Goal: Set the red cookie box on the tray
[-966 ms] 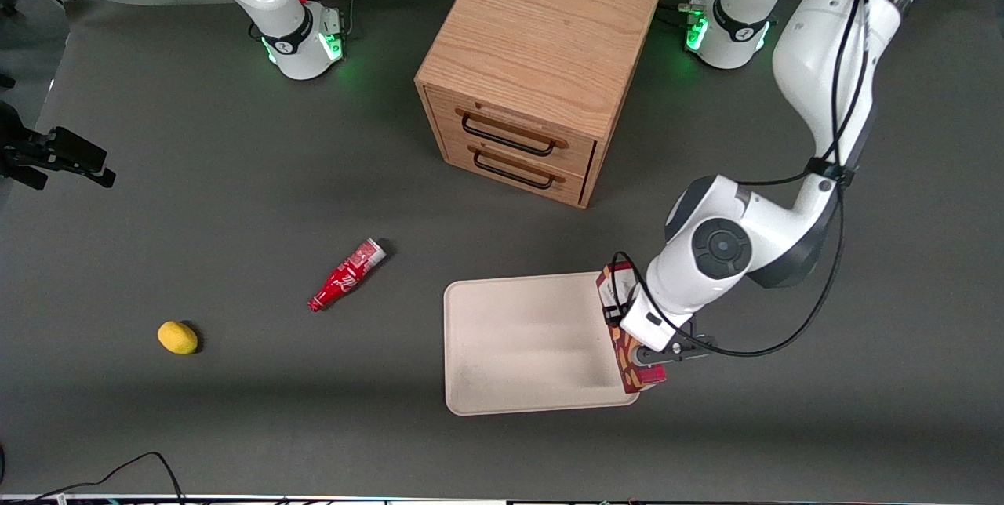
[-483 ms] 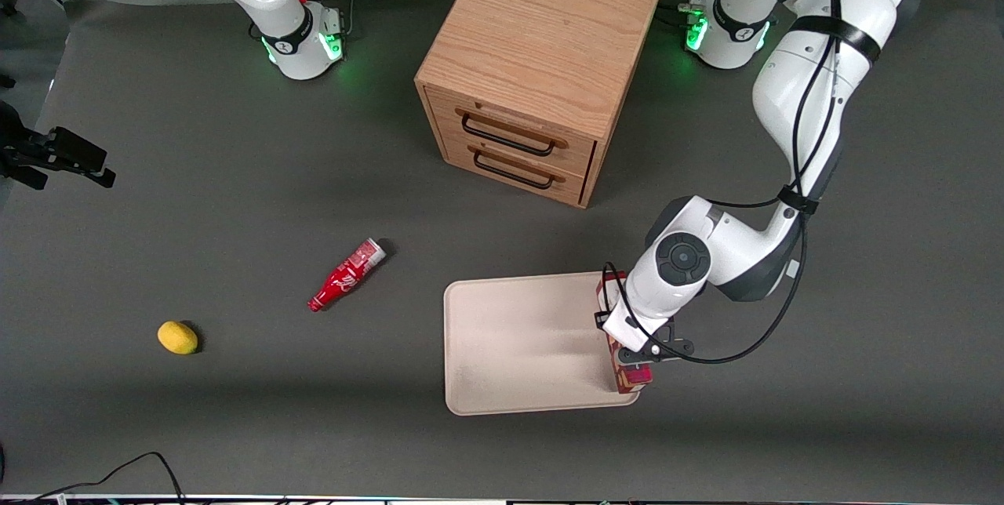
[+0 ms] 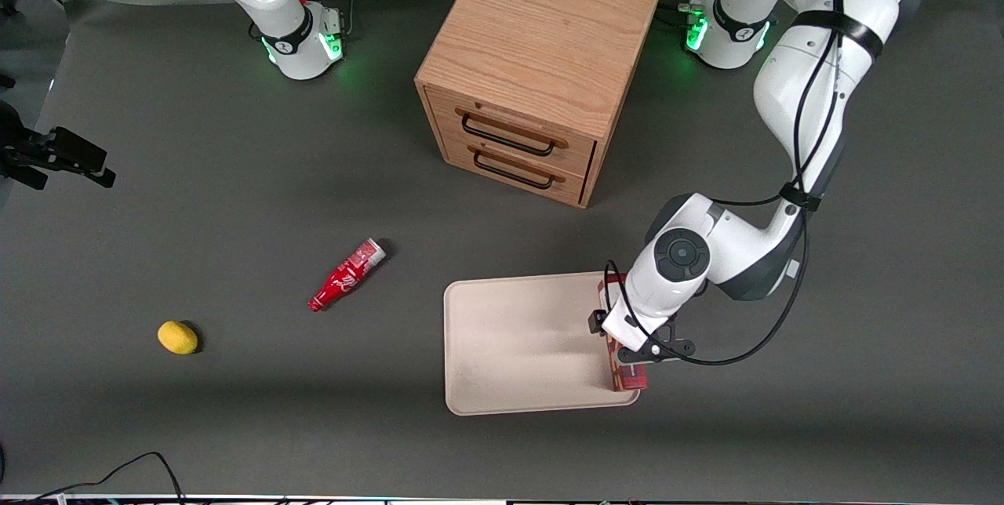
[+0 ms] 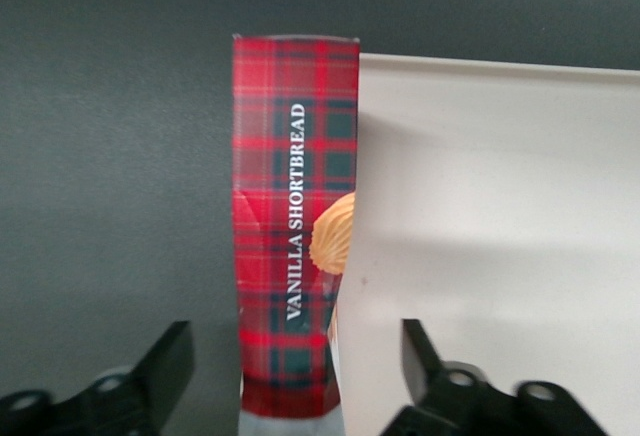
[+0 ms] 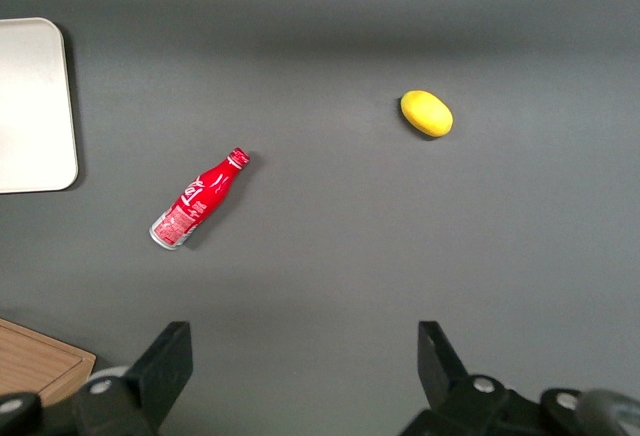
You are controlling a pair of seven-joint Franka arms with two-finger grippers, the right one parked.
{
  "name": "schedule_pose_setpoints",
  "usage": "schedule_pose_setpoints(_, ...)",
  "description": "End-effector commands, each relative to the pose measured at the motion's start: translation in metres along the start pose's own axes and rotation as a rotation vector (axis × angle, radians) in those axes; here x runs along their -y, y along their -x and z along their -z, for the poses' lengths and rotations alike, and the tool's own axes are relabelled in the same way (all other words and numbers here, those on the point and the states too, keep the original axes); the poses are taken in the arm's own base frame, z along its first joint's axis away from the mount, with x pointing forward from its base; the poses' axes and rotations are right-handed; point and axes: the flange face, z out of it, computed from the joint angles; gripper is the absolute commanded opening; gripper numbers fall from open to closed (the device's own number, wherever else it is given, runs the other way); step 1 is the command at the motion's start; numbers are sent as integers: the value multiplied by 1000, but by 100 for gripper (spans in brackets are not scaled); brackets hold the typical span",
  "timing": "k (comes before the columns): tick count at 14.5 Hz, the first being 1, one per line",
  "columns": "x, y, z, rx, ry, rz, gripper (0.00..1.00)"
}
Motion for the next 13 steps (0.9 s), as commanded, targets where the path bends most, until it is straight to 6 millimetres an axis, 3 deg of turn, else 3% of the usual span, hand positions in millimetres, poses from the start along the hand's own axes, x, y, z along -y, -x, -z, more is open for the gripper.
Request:
schedule_pose_setpoints(1,-8,6,63,-10,-59,7,100)
schedule_pose_setpoints(5,1,12,170,18,-67,65,100)
schedule_pose_setpoints(7,15,21,220,49,-107,75,100)
schedule_pose_setpoints(9,46,23,264,81,-125,67,100)
schedule_pose_setpoints(11,97,20,316,117,-93,32,100)
schedule_pose_setpoints(13,144,26,350,174,-86,-20,100)
